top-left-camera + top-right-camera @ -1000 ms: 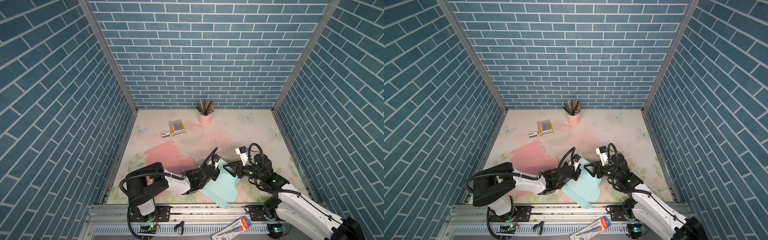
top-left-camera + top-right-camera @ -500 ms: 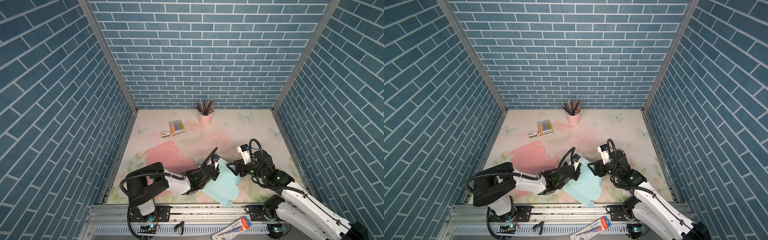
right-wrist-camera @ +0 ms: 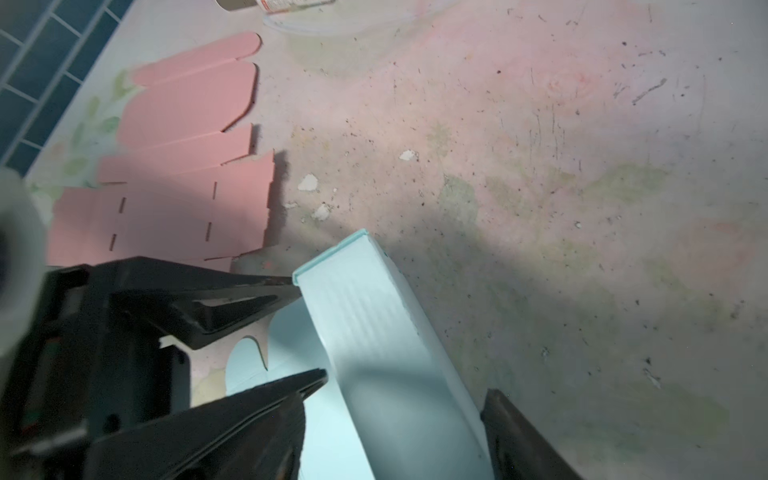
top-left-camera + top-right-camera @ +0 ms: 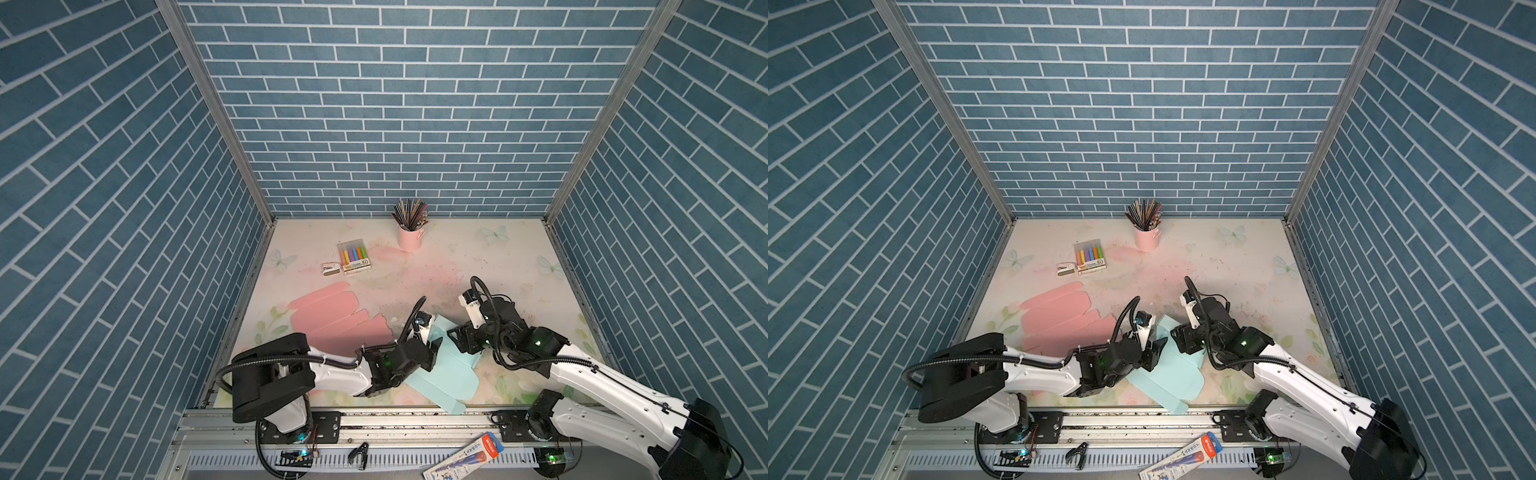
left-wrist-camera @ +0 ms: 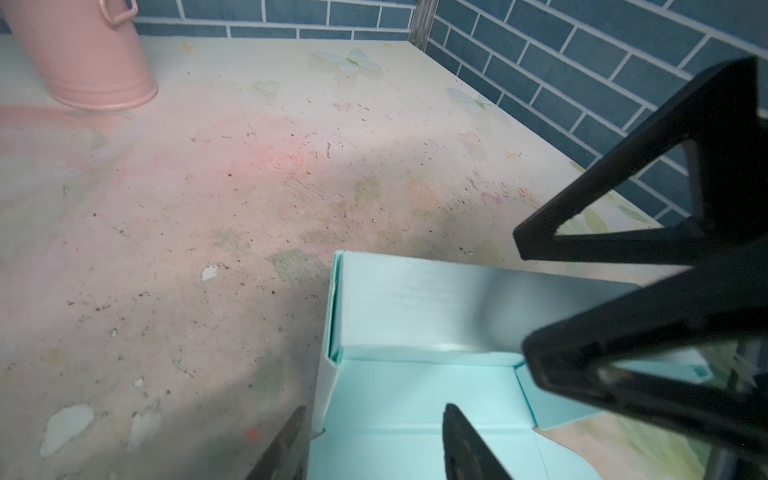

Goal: Fold the paper box

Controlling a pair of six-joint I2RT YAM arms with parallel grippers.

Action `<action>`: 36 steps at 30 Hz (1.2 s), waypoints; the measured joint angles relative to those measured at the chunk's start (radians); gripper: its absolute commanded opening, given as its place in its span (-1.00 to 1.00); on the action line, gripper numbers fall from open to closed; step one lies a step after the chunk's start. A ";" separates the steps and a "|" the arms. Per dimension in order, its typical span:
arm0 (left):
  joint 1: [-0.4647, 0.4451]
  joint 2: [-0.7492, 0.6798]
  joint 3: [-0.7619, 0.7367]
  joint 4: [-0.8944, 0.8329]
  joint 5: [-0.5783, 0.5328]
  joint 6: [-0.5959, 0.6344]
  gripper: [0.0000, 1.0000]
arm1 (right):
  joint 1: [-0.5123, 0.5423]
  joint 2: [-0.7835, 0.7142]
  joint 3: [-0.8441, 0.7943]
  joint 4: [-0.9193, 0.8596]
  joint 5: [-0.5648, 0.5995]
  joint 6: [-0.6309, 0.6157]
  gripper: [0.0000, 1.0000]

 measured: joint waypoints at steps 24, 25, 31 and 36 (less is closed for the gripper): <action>-0.011 -0.330 -0.035 -0.398 0.062 -0.128 0.36 | 0.057 0.119 0.026 -0.052 0.141 0.002 0.34; -0.007 -0.340 -0.040 -0.400 0.067 -0.129 0.37 | 0.057 0.119 0.026 -0.050 0.141 0.003 0.34; 0.039 -0.459 -0.105 -0.395 0.106 -0.151 0.38 | 0.035 0.118 0.010 -0.020 0.126 0.004 0.32; 0.094 -0.561 -0.148 -0.395 0.122 -0.168 0.38 | -0.023 0.091 -0.019 0.011 0.082 0.004 0.32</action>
